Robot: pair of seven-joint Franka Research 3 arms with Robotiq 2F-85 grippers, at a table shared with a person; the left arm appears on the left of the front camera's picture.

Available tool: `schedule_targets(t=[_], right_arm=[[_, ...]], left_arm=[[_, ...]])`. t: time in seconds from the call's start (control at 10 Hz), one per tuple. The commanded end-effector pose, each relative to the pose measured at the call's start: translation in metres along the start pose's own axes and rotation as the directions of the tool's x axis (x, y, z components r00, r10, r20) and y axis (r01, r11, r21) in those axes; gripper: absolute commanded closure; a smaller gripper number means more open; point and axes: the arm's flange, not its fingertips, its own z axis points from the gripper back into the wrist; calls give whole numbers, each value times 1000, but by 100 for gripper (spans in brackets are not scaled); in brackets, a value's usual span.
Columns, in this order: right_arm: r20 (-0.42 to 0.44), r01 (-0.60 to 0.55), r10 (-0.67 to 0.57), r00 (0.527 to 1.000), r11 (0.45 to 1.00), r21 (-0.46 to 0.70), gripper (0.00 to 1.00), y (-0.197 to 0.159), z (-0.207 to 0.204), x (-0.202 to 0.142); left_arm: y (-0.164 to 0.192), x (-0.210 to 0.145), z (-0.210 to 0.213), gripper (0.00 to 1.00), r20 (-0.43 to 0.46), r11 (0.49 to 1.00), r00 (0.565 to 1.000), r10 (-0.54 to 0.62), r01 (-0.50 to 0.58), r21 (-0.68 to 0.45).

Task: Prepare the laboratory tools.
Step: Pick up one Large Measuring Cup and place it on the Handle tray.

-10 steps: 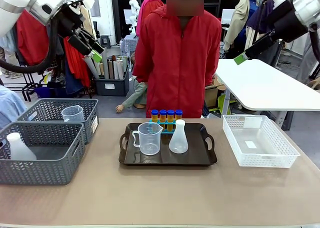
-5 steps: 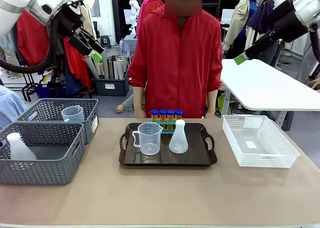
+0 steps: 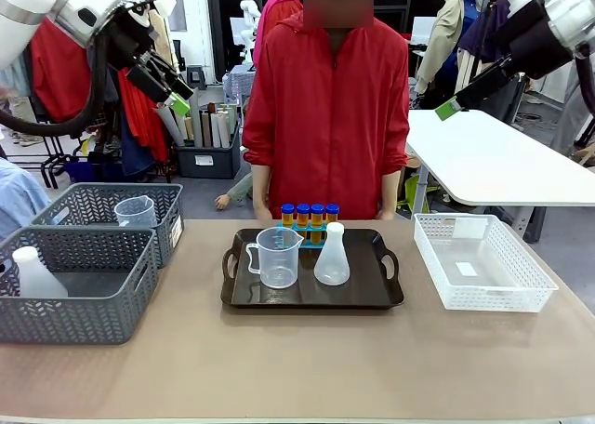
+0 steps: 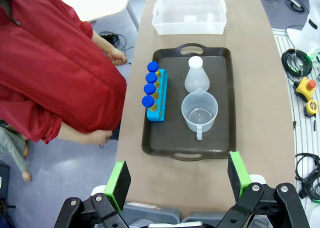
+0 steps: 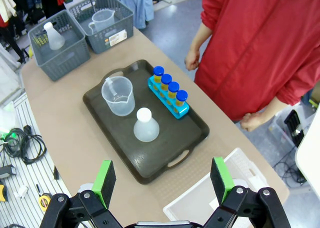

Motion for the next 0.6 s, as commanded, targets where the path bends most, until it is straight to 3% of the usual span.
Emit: schedule_targets(t=[0.0, 0.5], right_arm=[[16, -2, 2, 1000, 1000, 16, 0, -1, 0, 0], [16, -2, 2, 1000, 1000, 16, 0, -1, 0, 0]], left_arm=[[0, -1, 2, 0, 0, 1000, 1000, 2, -2, 4], [0, -1, 2, 0, 0, 1000, 1000, 2, -2, 4]])
